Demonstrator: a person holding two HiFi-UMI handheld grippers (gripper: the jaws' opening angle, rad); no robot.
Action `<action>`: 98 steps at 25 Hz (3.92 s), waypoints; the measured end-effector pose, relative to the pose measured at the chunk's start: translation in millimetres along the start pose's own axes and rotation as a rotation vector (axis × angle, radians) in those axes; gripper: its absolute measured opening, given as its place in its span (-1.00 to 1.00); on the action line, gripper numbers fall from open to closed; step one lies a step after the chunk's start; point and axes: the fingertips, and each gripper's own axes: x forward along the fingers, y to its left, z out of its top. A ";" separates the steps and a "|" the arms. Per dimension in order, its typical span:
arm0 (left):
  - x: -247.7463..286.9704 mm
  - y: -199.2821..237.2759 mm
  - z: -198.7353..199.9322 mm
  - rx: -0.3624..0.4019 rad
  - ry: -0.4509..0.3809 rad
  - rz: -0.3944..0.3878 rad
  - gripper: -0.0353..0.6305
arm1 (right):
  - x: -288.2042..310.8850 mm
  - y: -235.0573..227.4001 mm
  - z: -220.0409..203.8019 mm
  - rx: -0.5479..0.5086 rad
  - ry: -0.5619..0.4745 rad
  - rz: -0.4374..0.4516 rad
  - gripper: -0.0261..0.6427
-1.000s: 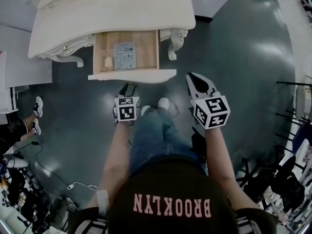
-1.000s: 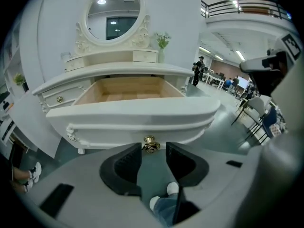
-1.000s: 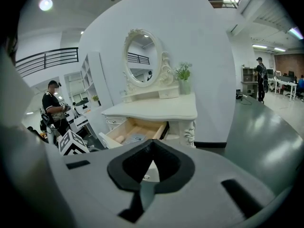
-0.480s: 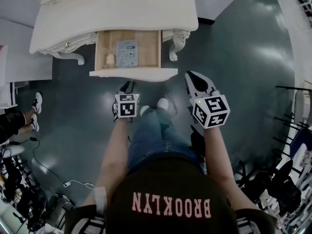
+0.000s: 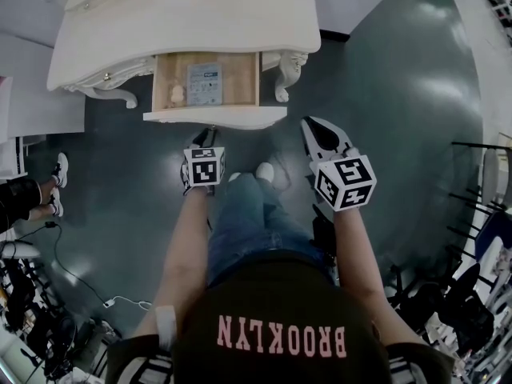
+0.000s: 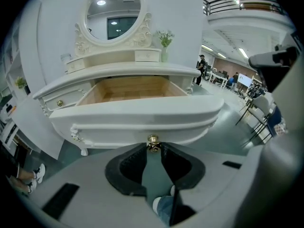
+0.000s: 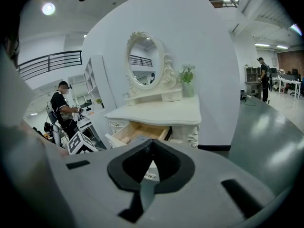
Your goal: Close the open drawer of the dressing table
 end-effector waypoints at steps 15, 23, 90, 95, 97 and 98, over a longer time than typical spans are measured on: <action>14.6 4.4 21.2 0.039 0.016 -0.011 -0.63 | 8.8 -2.6 -0.2 0.015 0.012 0.026 -0.94; 24.5 11.3 30.8 0.035 0.032 -0.022 -0.62 | 20.9 -3.1 2.8 0.029 0.020 0.031 -0.94; 115.6 49.1 158.0 0.080 0.052 -0.099 -0.61 | 125.4 -58.5 71.4 0.104 0.043 -0.063 -0.94; 121.3 49.9 166.0 0.090 0.047 -0.113 -0.61 | 131.1 -60.8 75.9 0.101 0.043 -0.066 -0.94; 123.1 50.3 169.1 0.100 0.045 -0.118 -0.60 | 133.1 -61.6 78.5 0.099 0.042 -0.068 -0.94; 123.9 50.9 170.0 0.106 0.042 -0.118 -0.60 | 133.8 -62.1 79.9 0.098 0.041 -0.069 -0.94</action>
